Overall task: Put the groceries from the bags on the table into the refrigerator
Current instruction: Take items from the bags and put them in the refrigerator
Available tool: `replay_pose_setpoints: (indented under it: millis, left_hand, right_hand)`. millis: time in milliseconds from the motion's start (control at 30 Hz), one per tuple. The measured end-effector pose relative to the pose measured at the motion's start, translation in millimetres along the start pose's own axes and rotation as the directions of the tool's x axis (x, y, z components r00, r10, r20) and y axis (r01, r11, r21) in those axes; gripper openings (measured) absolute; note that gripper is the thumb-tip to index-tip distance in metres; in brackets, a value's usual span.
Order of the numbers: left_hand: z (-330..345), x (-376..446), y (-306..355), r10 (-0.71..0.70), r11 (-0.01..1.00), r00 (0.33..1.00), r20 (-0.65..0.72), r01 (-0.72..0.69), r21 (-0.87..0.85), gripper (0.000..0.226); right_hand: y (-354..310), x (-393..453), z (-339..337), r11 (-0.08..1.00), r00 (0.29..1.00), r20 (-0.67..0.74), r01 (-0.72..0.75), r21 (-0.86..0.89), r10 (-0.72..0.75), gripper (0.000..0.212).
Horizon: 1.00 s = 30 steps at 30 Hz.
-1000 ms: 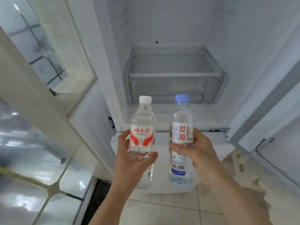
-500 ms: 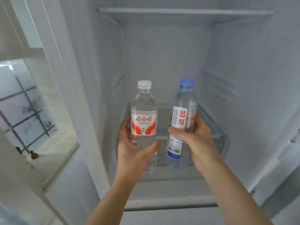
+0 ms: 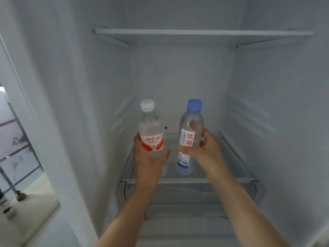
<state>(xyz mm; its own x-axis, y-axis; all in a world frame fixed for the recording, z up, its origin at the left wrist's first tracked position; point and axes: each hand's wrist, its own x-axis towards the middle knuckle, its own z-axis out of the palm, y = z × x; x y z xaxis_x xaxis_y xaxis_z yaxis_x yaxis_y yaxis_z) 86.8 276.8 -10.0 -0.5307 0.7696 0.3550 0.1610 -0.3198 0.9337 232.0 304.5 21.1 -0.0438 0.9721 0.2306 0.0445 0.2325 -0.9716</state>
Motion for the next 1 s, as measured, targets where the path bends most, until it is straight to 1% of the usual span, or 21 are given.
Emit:
replay_pose_setpoints:
  millis: [100,200,300,367,467,533,600,633,700,1000]
  left_hand:
    - [4,4,-12,0.004,1.000,1.000,0.008,-0.004,-0.010,0.089]
    - [6,10,-18,0.048,0.999,0.998,0.033,-0.048,0.003,0.087]
    - [6,13,-20,0.047,0.998,0.997,0.056,-0.048,0.028,0.088]
    - [6,14,-21,0.041,0.998,0.997,0.069,-0.043,0.038,0.089]
    - [6,15,-26,0.032,0.997,0.995,0.098,-0.038,0.063,0.092]
    - [2,14,-32,0.041,0.991,0.990,0.131,-0.057,0.119,0.097]
    - [-3,11,-41,0.052,0.980,0.988,0.147,-0.079,0.181,0.097]
    - [-5,9,-44,0.048,0.974,0.989,0.143,-0.078,0.212,0.097]
    - [-7,5,-48,0.024,0.968,0.991,0.132,-0.056,0.244,0.100]
    - [11,30,-57,0.035,0.978,0.998,0.058,-0.046,0.204,0.100]
  right_hand:
    - [12,5,1,1.000,1.000,-0.007,-0.010,-0.008,0.010,0.063]
    - [17,10,3,1.000,1.000,-0.008,0.002,0.005,-0.002,0.062]
    - [21,12,2,1.000,1.000,0.005,0.020,-0.015,-0.020,0.066]
    - [26,12,2,0.999,1.000,0.016,0.018,-0.050,-0.017,0.068]
    - [40,9,1,0.995,1.000,-0.004,-0.001,-0.098,0.001,0.067]
    - [51,1,2,0.988,0.999,-0.033,0.022,-0.150,-0.027,0.070]
    - [62,-8,6,0.964,0.995,-0.060,0.063,-0.258,-0.081,0.076]
    - [67,-11,8,0.954,0.992,-0.067,0.079,-0.291,-0.102,0.077]
    - [73,-13,11,0.949,0.990,-0.070,0.092,-0.300,-0.118,0.074]
    - [76,26,27,0.946,0.992,-0.052,0.094,-0.310,-0.115,0.065]
